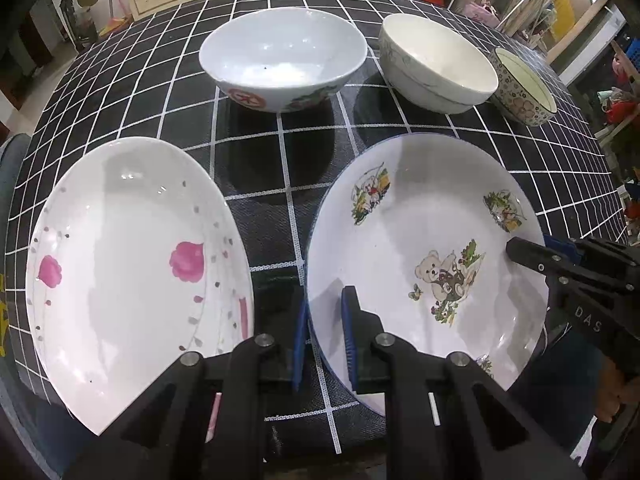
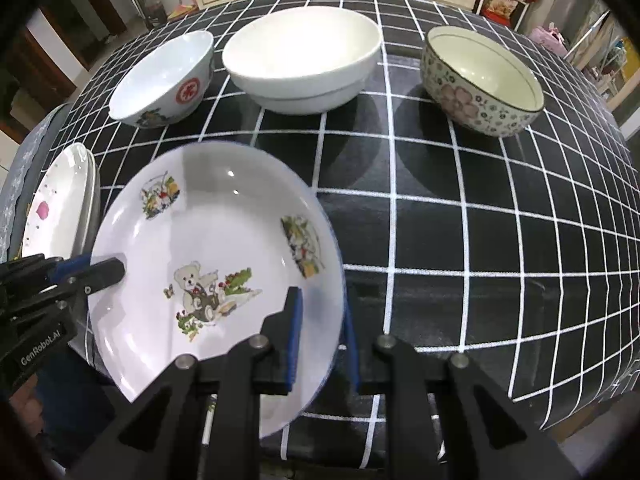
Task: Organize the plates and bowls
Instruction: 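Lower the bear-print plate onto the plate stack and open the right tool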
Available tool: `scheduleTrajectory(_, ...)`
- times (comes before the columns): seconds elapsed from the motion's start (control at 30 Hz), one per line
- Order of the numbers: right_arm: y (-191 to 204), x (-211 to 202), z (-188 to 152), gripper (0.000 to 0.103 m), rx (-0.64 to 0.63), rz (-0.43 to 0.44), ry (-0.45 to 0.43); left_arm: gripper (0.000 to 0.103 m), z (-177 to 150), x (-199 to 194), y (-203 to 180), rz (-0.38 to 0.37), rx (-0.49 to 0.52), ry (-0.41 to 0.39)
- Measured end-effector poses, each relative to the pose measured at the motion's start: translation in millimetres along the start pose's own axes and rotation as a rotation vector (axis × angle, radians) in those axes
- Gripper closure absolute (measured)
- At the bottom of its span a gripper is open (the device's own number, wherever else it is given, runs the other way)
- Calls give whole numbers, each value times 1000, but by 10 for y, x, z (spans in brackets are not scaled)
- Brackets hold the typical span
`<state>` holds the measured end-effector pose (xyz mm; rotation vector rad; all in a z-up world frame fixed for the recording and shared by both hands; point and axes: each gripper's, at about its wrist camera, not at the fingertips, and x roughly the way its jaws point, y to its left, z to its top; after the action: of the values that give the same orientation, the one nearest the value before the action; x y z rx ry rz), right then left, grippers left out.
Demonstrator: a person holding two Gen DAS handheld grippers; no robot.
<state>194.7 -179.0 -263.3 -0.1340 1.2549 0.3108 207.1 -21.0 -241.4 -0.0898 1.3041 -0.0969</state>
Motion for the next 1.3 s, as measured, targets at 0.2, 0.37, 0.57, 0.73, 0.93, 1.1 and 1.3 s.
scheduleTrajectory(0.2, 20, 22, 17, 79, 11, -9, 1, 88, 7, 28, -33, 6, 4, 3)
scheduleTrajectory(0.37, 13, -4, 20, 80, 40, -30, -14, 88, 15, 40, -86, 6, 22, 17)
scheduleTrajectory(0.57, -6, -161, 62, 81, 69, -10, -50, 88, 36, -77, -90, -1, 43, -12)
scheduleTrajectory(0.73, 93, -380, 134, 81, 55, -10, -94, 88, 58, -249, -12, -8, 23, -41)
scheduleTrajectory(0.93, 341, -523, 243, 81, 32, 33, -122, 88, 51, -485, 265, -19, -25, -73)
scheduleTrajectory(1.1, 619, -526, 298, 81, 0, 66, -133, 88, 5, -655, 514, 26, -49, -92)
scheduleTrajectory(1.3, 991, -434, 371, 81, -65, 99, -119, 88, -96, -767, 930, 36, -136, -103)
